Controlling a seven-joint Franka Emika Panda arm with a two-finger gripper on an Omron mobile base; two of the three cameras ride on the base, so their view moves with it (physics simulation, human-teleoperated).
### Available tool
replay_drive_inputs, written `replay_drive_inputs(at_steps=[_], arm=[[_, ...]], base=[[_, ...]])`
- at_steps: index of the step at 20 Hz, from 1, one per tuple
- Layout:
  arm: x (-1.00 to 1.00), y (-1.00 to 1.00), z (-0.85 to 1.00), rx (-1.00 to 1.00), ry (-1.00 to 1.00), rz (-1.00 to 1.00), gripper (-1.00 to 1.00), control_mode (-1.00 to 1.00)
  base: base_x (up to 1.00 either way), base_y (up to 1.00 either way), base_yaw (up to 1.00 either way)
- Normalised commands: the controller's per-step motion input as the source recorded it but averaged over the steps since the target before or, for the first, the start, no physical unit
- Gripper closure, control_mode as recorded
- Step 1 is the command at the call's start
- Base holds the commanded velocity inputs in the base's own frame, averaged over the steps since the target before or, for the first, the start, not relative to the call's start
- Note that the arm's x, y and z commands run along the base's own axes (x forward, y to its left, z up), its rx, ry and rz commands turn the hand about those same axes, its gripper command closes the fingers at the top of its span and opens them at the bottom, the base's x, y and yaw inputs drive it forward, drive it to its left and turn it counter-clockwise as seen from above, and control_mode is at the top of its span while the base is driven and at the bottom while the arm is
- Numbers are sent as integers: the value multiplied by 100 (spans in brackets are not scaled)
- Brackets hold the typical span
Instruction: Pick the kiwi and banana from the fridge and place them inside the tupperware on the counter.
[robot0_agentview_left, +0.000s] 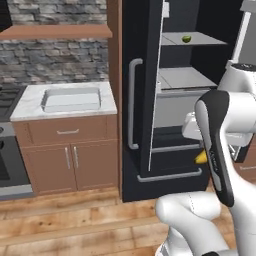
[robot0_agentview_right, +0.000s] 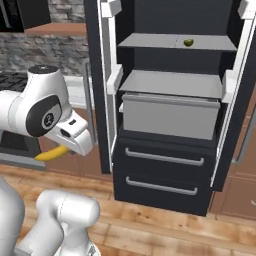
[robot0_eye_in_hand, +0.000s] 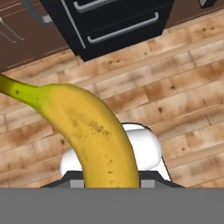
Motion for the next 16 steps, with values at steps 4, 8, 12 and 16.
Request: replay_drive_inputs(at_steps=[4, 8, 12, 16], arm=[[0, 0, 0, 0, 0, 0, 100, 100], [0, 0, 0, 0, 0, 0, 100, 100], [0, 0, 0, 0, 0, 0, 100, 100], [0, 0, 0, 0, 0, 0, 100, 100]], base=[[10, 100, 0], [9, 100, 4], [7, 95, 81], [16, 84, 86]])
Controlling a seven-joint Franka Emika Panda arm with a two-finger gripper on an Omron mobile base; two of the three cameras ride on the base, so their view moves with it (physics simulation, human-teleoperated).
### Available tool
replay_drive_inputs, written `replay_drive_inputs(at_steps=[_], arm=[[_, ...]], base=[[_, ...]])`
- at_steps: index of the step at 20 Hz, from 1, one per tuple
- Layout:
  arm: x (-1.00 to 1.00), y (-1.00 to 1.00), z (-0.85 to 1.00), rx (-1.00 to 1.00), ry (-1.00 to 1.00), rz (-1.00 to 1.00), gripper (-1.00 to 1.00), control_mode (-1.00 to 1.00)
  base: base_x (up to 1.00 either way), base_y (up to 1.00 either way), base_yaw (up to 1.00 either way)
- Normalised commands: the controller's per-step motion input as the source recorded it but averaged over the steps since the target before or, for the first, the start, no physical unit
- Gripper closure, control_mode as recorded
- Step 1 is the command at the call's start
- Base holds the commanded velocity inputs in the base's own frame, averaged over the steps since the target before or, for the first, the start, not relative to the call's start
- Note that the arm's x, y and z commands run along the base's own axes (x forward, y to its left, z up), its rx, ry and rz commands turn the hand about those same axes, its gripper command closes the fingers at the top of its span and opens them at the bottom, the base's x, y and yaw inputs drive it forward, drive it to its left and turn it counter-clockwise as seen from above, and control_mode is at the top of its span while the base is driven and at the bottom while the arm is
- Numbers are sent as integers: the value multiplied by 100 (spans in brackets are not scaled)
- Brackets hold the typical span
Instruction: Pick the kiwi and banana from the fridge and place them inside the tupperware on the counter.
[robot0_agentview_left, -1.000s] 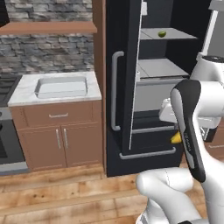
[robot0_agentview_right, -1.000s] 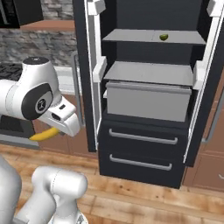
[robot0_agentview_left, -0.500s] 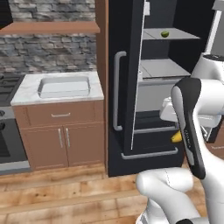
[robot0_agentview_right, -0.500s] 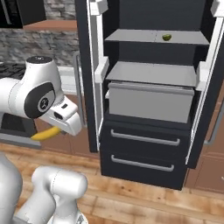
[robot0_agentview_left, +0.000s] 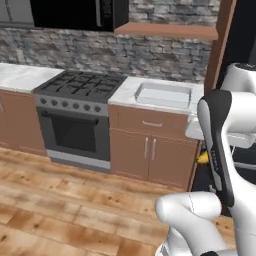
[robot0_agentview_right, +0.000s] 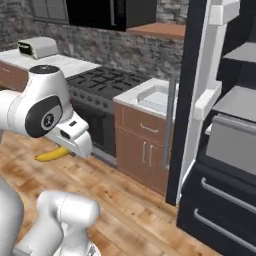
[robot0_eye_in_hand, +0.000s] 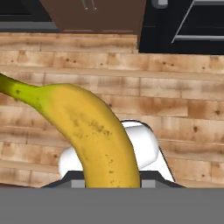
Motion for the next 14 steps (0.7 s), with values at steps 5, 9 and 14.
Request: replay_drive_inputs(at_steps=[5, 9, 14], arm=[[0, 0, 0, 0, 0, 0, 100, 100], [0, 0, 0, 0, 0, 0, 100, 100], [0, 0, 0, 0, 0, 0, 100, 100]], base=[[51, 41, 59], [75, 0, -11], [95, 2, -55]])
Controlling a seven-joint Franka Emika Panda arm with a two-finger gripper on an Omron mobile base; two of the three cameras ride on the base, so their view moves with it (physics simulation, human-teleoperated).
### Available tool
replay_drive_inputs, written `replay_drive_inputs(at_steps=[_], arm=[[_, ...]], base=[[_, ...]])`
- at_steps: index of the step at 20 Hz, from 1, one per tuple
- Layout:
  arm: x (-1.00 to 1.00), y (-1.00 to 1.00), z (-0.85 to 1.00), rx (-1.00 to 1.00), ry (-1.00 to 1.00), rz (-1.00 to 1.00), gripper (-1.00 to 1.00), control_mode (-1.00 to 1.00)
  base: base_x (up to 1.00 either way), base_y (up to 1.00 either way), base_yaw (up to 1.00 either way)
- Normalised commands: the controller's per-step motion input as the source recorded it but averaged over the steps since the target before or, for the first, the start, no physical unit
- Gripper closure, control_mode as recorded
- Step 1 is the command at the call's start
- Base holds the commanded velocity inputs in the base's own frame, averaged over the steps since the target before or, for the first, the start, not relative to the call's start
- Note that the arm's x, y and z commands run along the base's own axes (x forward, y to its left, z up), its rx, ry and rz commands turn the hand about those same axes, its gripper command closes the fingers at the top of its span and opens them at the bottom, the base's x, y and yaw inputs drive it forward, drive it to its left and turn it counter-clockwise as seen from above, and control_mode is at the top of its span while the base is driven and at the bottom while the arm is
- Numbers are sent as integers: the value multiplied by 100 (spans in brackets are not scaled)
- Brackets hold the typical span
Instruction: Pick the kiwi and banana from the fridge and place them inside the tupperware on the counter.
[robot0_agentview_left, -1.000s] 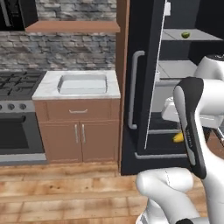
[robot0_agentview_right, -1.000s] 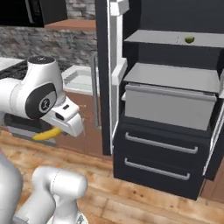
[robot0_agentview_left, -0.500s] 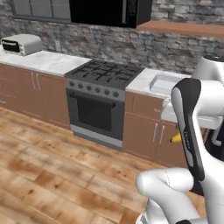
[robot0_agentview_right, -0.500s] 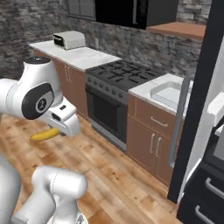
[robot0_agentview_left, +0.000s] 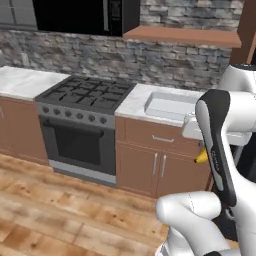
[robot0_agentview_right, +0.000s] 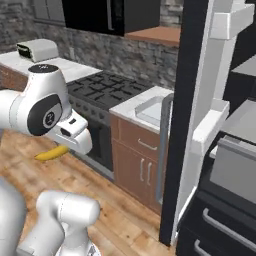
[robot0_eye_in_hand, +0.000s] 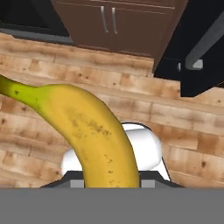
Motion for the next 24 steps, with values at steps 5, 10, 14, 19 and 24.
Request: replay_drive_inputs(at_steps=[5, 10, 14, 19, 24], arm=[[0, 0, 0, 0, 0, 0, 100, 100], [0, 0, 0, 0, 0, 0, 100, 100], [0, 0, 0, 0, 0, 0, 100, 100], [0, 0, 0, 0, 0, 0, 100, 100], [0, 0, 0, 0, 0, 0, 100, 100]], base=[[96, 45, -60], [84, 82, -41], [70, 95, -34], [75, 33, -25], [83, 1, -17]])
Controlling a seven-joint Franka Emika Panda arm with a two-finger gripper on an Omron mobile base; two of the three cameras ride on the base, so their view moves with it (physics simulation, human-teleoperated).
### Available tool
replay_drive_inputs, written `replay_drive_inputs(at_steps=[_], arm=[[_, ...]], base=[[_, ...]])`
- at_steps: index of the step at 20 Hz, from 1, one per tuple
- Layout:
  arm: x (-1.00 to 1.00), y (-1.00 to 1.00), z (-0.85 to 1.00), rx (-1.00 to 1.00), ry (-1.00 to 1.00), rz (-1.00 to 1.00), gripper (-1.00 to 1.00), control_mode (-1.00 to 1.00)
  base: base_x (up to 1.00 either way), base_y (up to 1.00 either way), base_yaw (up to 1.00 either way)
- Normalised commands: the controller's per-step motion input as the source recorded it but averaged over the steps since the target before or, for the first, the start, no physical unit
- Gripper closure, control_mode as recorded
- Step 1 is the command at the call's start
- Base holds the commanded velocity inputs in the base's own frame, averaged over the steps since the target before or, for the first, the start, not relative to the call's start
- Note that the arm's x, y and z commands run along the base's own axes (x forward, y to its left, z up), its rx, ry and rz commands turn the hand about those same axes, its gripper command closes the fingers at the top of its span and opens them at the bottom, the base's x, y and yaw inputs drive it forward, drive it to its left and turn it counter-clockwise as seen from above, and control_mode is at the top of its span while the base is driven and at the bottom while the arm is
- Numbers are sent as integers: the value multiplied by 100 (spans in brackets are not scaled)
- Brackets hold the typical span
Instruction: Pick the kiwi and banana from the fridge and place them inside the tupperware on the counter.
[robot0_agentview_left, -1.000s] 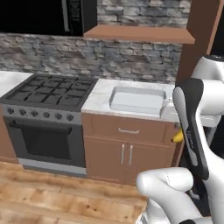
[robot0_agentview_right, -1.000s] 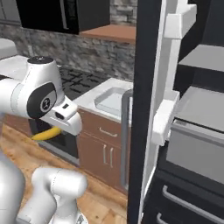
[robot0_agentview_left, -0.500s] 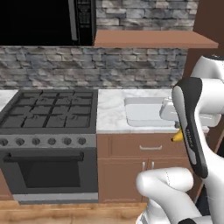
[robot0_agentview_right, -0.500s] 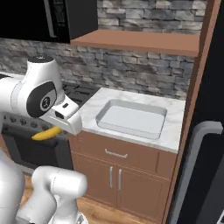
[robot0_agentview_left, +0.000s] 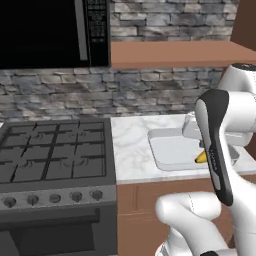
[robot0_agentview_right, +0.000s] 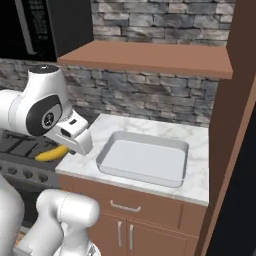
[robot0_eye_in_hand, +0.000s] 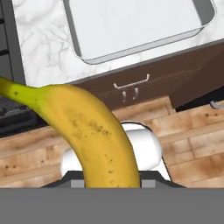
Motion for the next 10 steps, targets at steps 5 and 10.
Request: replay_drive_inputs(at_steps=[5, 10], arm=[[0, 0, 0, 0, 0, 0, 100, 100], [0, 0, 0, 0, 0, 0, 100, 100]], base=[[66, -2, -2], [31, -3, -15]])
